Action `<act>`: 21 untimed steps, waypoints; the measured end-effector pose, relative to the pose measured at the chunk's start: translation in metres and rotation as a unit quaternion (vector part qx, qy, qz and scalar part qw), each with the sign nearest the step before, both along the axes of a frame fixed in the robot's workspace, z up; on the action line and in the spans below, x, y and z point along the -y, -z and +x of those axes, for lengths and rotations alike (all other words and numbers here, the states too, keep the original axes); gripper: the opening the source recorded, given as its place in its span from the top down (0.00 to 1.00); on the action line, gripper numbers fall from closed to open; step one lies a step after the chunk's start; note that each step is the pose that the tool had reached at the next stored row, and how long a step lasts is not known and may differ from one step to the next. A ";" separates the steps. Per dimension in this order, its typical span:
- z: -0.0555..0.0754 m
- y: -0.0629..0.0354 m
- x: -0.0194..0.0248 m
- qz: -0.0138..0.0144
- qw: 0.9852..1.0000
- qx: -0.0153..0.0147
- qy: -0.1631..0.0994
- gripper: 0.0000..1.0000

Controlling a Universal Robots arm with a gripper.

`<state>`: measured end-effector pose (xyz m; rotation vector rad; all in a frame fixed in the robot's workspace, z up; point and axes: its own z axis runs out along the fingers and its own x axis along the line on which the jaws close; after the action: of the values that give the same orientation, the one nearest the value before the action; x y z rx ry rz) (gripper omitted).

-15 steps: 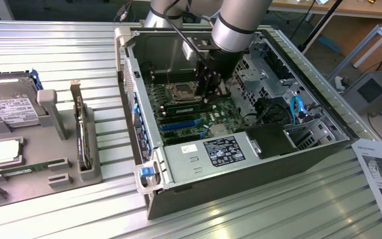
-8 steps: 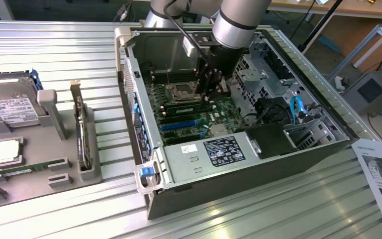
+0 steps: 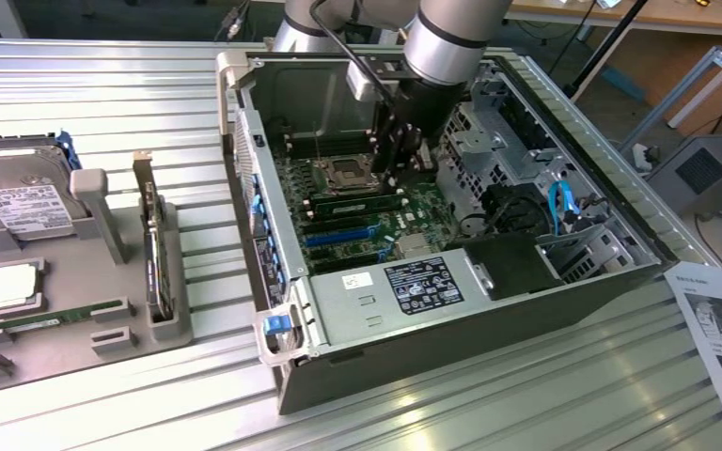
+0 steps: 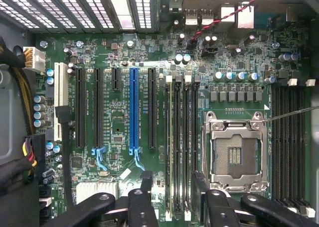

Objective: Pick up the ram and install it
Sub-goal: 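Insert the ram into the slot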

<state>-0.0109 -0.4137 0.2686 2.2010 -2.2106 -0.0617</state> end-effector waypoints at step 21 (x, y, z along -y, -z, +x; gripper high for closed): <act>0.000 -0.0397 -0.0008 0.000 1.000 0.000 0.000 0.56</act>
<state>-0.0109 -0.4129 0.3083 2.2009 -2.2107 -0.0617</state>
